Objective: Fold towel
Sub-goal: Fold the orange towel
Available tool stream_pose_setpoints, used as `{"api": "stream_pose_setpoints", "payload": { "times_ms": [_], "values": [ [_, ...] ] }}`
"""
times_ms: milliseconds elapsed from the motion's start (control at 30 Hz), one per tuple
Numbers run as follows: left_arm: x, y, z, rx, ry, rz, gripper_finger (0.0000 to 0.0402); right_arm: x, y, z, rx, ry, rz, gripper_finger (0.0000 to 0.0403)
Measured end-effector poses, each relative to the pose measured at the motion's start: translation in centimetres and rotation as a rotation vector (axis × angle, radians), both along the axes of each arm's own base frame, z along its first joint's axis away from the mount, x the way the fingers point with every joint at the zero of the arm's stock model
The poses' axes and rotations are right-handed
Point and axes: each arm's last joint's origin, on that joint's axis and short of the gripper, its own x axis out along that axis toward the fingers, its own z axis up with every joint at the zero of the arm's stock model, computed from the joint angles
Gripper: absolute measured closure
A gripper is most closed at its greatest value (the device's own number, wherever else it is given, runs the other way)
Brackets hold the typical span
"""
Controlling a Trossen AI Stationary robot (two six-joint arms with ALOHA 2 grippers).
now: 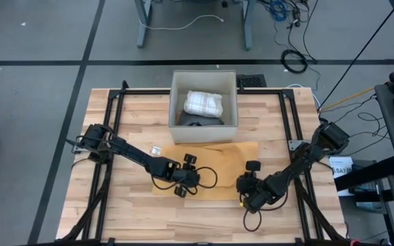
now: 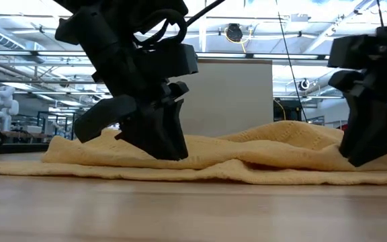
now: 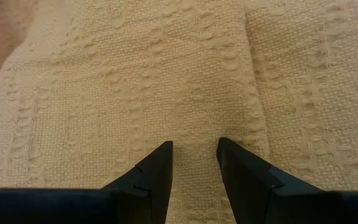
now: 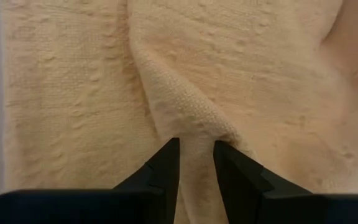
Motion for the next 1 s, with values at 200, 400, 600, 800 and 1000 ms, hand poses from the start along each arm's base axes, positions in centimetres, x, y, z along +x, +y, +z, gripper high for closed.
{"api": "stream_pose_setpoints", "payload": {
  "times_ms": [200, 400, 600, 800, 1000],
  "values": [
    [0.0, 0.0, 0.0, -0.002, 0.000, 0.000, 0.0262, 0.9, 0.0, -1.1, 0.002, 0.021, 0.031, 0.0314],
    [0.0, 0.0, 0.0, -0.003, 0.001, 0.001, 0.0262, 1.0, 0.0, -1.6, -0.013, 0.017, 0.010, 0.0322],
    [0.0, 0.0, 0.0, -0.003, 0.003, 0.003, 0.0262, 0.9, -0.2, -1.6, -0.024, 0.037, 0.010, 0.0387],
    [-0.1, 0.0, 0.0, 0.005, 0.003, 0.005, 0.0262, 1.2, 0.3, 0.8, -0.004, 0.102, 0.027, 0.0400],
    [0.0, -0.1, 0.1, 0.013, 0.006, 0.005, 0.0262, 2.1, 1.3, 6.0, 0.092, 0.097, 0.074, 0.0402]
  ]
}}
